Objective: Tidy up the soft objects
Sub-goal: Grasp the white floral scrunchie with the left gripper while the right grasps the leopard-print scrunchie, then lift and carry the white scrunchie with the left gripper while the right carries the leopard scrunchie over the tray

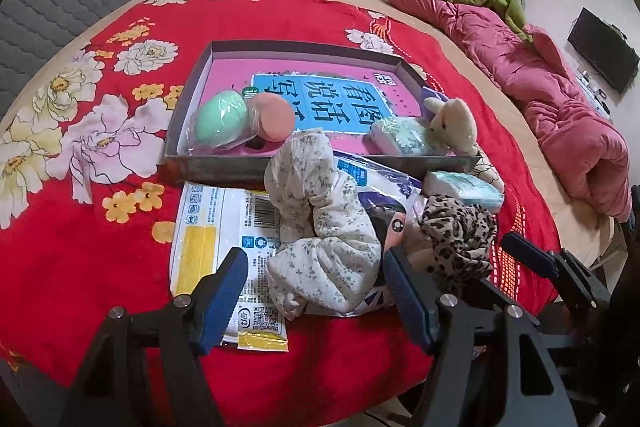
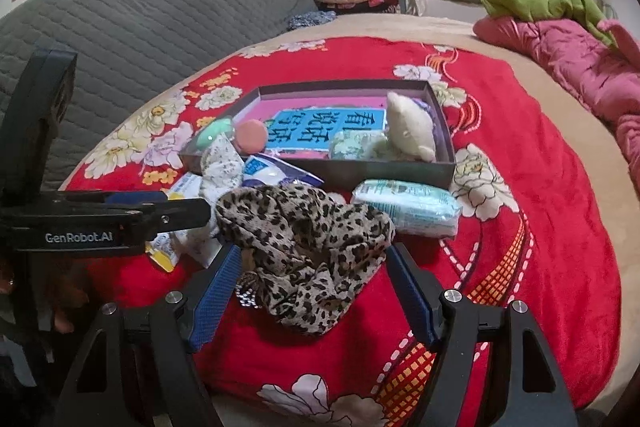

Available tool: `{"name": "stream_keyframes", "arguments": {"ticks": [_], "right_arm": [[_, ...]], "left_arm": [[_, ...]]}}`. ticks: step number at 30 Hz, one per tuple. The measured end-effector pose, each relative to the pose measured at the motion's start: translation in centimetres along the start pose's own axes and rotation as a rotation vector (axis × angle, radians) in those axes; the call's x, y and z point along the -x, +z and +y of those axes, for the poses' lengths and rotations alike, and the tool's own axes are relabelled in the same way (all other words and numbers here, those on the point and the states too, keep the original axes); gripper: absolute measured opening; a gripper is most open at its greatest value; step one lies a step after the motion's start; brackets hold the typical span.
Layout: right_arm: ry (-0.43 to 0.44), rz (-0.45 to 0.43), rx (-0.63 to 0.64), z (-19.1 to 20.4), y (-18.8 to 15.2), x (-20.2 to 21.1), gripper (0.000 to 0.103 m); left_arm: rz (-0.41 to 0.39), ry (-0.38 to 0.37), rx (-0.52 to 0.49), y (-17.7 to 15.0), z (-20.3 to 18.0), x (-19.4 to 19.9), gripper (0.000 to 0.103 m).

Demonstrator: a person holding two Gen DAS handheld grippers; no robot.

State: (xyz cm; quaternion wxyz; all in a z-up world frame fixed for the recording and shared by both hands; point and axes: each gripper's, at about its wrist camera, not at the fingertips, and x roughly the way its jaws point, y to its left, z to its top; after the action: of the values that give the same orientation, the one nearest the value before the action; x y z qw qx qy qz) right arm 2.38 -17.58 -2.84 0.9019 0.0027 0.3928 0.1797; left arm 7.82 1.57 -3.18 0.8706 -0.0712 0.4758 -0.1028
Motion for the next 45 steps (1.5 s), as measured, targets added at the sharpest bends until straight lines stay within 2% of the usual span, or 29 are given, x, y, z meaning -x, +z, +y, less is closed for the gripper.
{"name": "stream_keyframes", "arguments": {"ticks": [17, 19, 24, 26, 28, 31, 34, 37, 45], "right_arm": [[0.019, 0.04, -0.01, -0.5, 0.0, -2.2, 0.076], [0.014, 0.047, -0.007, -0.6, 0.0, -2.5, 0.076], [0.0, 0.038, 0.023, -0.4, 0.0, -2.7, 0.076], [-0.006, 0.029, 0.035, -0.3, 0.1, -2.6, 0.071], [-0.003, 0.016, 0.042, -0.3, 0.1, -2.3, 0.058], [0.018, 0.003, 0.057, -0.2, 0.3, -1.9, 0.037], [0.02, -0.018, 0.075, 0.0, 0.5, -1.2, 0.025], [0.03, -0.053, 0.072, 0.0, 0.8, -0.4, 0.02], [0.032, -0.123, 0.069, -0.2, 1.6, 1.6, 0.019]], "left_arm": [[0.009, -0.034, 0.061, 0.1, 1.4, -1.4, 0.069], [0.014, -0.051, 0.065, 0.0, 1.5, -1.6, 0.055], [0.038, -0.105, 0.091, 0.0, 1.7, -2.3, 0.042], [0.041, -0.119, 0.094, -0.1, 1.7, -2.4, 0.035], [0.041, -0.14, 0.102, -0.1, 1.8, -2.5, 0.024], [0.037, -0.165, 0.118, -0.1, 2.0, -2.4, 0.019], [0.013, -0.166, 0.117, 0.0, 1.9, -1.8, 0.018], [-0.023, -0.17, 0.118, 0.3, 1.9, -0.8, 0.018], [-0.107, -0.15, 0.078, 1.1, 1.2, 1.5, 0.018]]}}
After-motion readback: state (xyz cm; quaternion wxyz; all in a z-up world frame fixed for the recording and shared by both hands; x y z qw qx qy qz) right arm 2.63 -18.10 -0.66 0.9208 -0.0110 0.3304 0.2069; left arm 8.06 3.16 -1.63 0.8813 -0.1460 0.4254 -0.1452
